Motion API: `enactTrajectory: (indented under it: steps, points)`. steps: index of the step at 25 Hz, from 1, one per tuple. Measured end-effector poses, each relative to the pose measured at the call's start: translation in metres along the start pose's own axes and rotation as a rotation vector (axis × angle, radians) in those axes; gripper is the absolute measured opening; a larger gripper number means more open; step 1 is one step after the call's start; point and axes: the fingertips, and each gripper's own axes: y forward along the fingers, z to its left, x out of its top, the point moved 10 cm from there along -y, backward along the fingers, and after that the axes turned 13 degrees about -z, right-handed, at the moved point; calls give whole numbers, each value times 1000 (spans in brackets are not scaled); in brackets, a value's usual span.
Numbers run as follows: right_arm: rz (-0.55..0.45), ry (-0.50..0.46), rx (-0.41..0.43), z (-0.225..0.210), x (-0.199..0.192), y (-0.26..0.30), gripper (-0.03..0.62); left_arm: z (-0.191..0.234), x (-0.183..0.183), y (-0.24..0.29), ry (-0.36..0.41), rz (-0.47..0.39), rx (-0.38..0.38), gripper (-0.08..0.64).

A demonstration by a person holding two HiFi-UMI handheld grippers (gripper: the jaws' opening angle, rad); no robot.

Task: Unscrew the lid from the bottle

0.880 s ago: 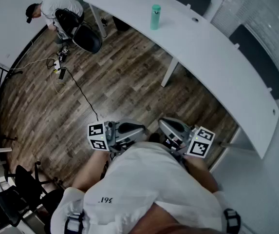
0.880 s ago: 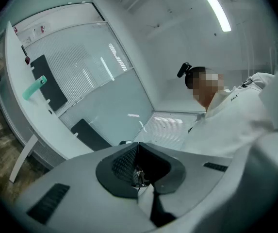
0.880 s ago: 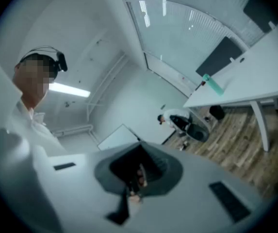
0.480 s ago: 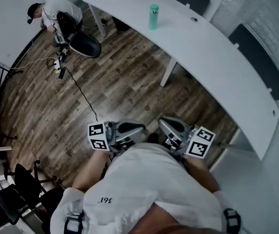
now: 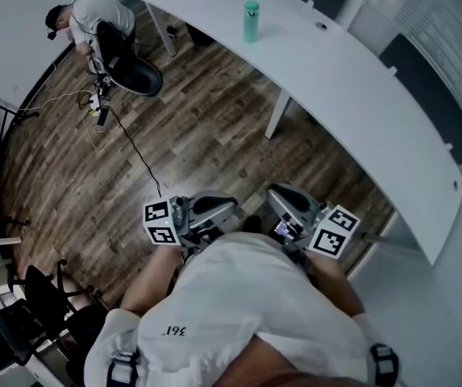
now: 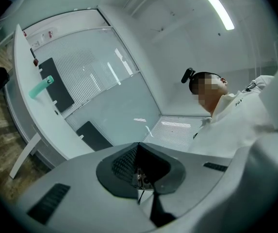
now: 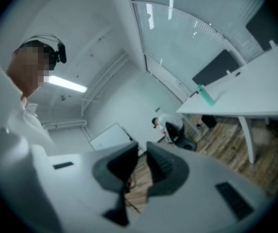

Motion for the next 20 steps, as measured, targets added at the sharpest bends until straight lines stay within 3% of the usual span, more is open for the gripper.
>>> enactTrajectory:
  steps: [3,13,20]
  points:
    - [-4,-37,-7,-4,9,-4,129,2,-3,7,3,-14,9,21]
    - [-3,-123,-38,-30,37,-23,130,14,-10,29,79,-58,96,23]
    - [-30,-122,-38,-45,52,-19,130,21,-3,34,106,-80,135,23]
